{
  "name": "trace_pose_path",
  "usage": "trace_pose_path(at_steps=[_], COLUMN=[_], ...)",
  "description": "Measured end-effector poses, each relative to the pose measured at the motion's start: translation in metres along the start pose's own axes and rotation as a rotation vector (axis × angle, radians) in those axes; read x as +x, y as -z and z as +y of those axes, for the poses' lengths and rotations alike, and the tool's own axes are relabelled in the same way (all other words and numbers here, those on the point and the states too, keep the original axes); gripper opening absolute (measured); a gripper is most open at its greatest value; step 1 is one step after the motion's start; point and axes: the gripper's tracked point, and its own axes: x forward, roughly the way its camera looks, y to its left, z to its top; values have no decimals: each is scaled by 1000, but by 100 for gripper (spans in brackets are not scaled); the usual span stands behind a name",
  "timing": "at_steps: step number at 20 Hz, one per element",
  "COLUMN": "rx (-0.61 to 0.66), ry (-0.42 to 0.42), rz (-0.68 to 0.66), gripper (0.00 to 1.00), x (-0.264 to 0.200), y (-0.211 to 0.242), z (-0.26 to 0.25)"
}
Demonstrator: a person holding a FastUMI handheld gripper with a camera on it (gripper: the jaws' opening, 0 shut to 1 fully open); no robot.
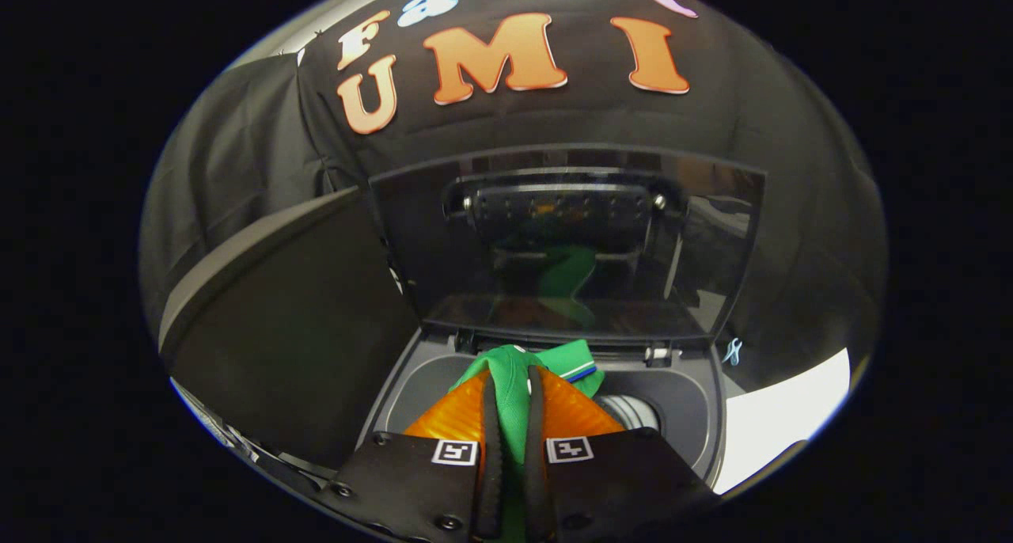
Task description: Put the clothes into the washing machine and then close the washing machine lid.
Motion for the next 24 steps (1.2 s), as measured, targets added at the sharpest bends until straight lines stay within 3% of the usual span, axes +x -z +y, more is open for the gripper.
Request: trace_pose_path(at_steps=[9, 15, 24], rx=[121, 222, 171], ry=[127, 198, 182], rz=[263, 334, 268], gripper=[18, 21, 100], x=[75, 84, 64], y=[94, 122, 105], z=[-34, -44, -30])
